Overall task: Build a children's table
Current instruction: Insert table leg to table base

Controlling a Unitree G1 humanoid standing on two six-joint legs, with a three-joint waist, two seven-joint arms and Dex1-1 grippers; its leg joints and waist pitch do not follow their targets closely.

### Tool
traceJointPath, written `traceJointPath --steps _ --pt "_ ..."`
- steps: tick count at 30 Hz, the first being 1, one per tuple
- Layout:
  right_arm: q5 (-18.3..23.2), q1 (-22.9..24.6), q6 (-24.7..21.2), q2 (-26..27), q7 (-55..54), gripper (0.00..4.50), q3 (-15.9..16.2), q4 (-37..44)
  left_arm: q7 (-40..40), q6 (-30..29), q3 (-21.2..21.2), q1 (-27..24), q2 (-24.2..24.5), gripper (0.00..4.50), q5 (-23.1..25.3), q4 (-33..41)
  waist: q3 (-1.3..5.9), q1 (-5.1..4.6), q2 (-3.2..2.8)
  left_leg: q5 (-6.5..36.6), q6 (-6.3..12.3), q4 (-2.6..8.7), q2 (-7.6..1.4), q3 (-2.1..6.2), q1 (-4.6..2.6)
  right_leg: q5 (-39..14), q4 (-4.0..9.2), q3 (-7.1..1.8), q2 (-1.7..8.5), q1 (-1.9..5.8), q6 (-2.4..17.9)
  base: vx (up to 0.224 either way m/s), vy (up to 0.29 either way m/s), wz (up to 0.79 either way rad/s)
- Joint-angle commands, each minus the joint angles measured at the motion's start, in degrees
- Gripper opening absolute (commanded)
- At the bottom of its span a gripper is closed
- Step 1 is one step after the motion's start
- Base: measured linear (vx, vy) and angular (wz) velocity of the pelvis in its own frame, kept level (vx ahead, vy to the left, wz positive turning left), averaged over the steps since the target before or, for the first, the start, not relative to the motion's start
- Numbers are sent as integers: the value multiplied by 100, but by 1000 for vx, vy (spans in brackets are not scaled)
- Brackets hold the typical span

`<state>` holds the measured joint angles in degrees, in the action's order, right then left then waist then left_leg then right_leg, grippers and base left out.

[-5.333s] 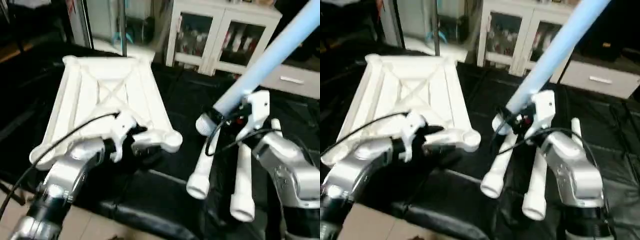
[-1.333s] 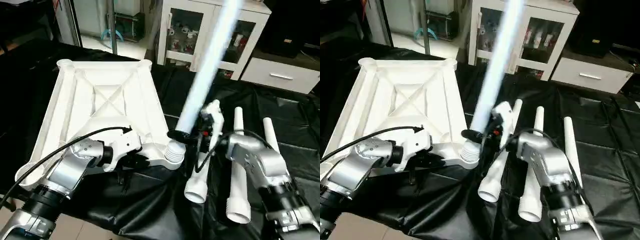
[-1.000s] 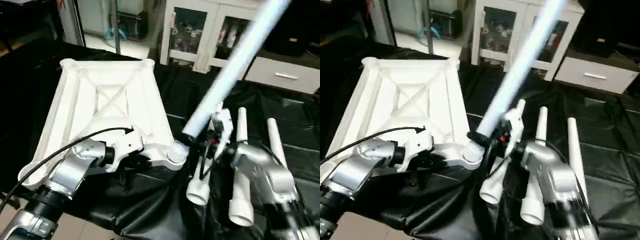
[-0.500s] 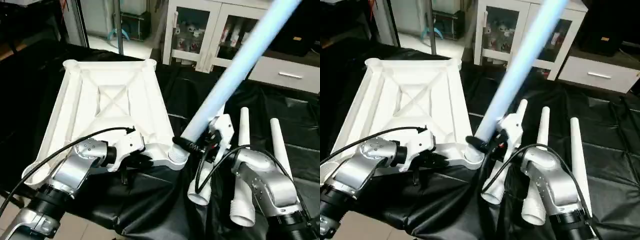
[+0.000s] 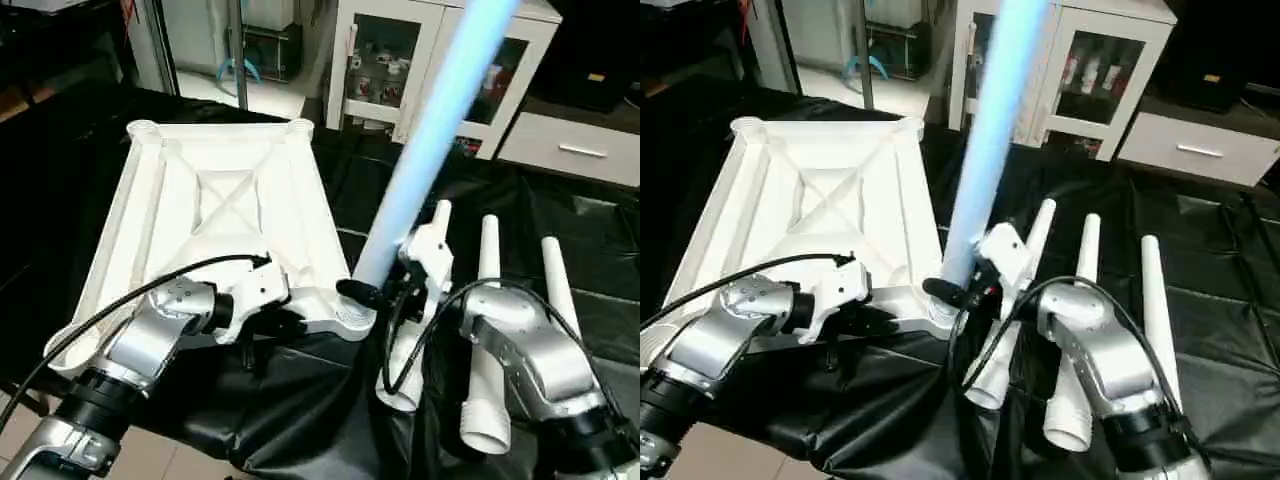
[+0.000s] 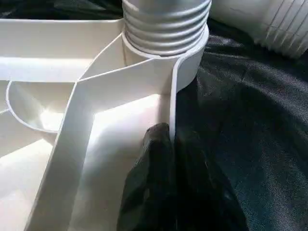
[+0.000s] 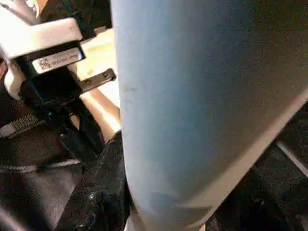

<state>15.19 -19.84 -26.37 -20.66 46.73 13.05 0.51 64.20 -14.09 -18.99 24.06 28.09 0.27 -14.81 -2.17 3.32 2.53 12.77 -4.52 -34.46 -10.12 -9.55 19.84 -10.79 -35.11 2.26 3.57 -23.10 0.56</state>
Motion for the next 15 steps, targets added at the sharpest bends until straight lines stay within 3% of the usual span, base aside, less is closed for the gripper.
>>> traceJointPath --steps 1,4,9,15 --pt "-159 80 -313 -104 270 184 430 -353 -336 -118 104 -52 23 0 99 -233 219 -13 -15 1059 40 514 -299 77 4 -1577 442 -276 445 223 962 0 0 0" --pt "-276 -115 -287 -68 349 184 559 -673 -337 -118 85 -53 1 0 103 -241 217 -30 5 1195 15 516 -297 77 2 -1714 459 -279 448 221 946 0 0 0" --pt "-280 -336 -171 185 83 184 351 -1142 -364 -113 84 -41 -16 0 101 -261 187 -74 15 1705 -108 555 -300 121 -30 -2480 529 -273 465 181 769 0 0 0" --pt "-298 -66 111 280 -131 184 214 -1253 -511 -101 150 -102 1 0 125 -228 188 -110 45 1932 -106 565 -302 143 -37 -2878 588 -276 475 141 569 0 0 0"
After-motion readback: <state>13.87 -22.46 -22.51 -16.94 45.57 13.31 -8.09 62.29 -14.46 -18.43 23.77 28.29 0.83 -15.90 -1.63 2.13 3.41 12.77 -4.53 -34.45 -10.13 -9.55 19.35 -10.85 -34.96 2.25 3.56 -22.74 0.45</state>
